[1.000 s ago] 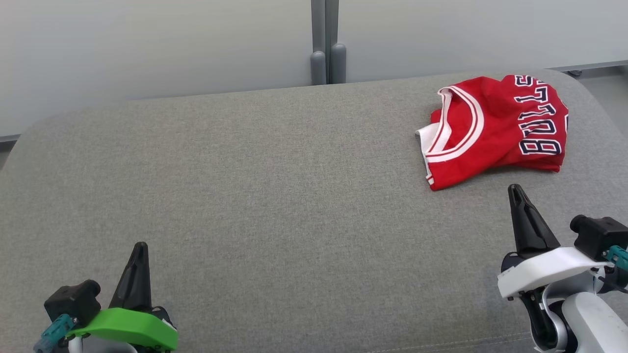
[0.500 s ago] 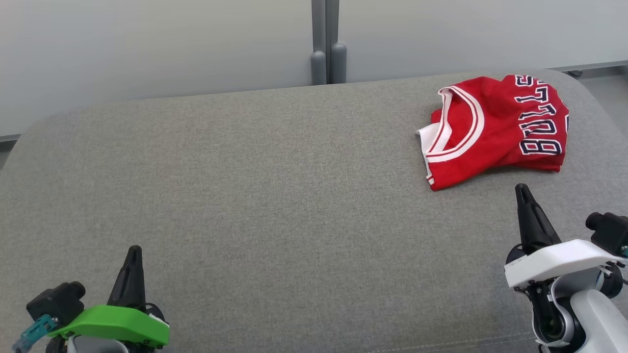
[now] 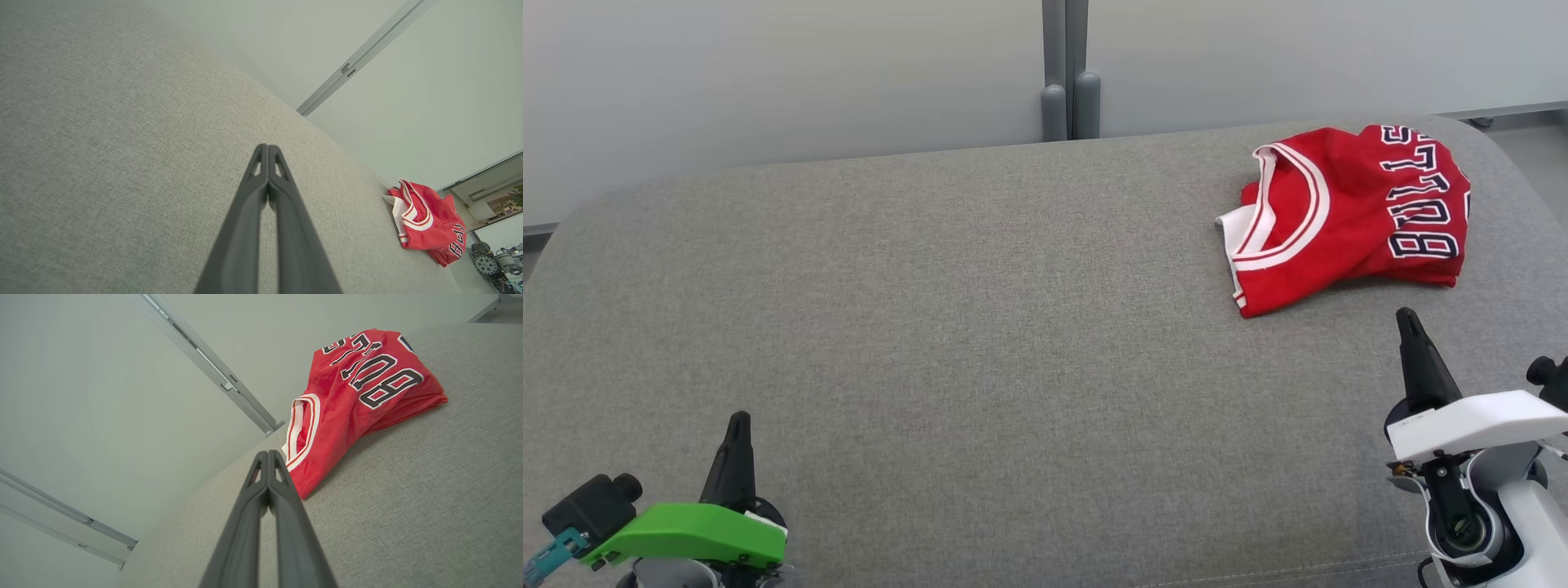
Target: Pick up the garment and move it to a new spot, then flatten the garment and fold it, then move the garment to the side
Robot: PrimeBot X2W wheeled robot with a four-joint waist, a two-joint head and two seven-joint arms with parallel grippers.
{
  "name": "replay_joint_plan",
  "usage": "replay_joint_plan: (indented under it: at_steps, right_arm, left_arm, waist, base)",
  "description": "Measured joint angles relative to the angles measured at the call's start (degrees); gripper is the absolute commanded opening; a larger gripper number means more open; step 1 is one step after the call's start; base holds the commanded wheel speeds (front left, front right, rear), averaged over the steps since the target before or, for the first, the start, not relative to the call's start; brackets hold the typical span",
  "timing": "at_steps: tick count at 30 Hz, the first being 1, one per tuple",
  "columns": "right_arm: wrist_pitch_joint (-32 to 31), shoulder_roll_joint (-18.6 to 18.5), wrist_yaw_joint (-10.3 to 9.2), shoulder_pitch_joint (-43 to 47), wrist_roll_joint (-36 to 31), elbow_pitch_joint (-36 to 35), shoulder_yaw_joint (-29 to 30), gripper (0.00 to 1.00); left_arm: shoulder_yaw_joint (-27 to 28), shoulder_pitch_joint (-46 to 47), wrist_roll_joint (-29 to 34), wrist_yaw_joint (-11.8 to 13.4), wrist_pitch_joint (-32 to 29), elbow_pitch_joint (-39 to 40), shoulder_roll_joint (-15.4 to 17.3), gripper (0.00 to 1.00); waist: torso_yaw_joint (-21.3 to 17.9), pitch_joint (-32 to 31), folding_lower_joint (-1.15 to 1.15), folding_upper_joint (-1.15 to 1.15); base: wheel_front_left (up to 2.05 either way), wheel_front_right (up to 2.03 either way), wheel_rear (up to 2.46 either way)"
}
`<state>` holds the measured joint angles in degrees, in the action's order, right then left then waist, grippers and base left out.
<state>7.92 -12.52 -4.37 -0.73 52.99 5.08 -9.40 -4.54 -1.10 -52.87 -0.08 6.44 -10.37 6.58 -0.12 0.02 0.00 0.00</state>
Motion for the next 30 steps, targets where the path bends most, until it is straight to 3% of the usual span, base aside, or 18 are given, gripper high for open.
replay_joint_plan:
  at_steps: [30]
  right_arm:
    - [-5.55, 3.8, 2.83, -0.32, 20.13, 1.77, 7.04, 0.0]
  left_arm:
    - [4.47, 1.51, -18.64, -0.94, -6.43, -0.08, -2.03, 0.0]
  waist:
    - [0.07, 0.01, 0.0, 0.0]
  base:
    - [0.0, 0.0, 0.0]
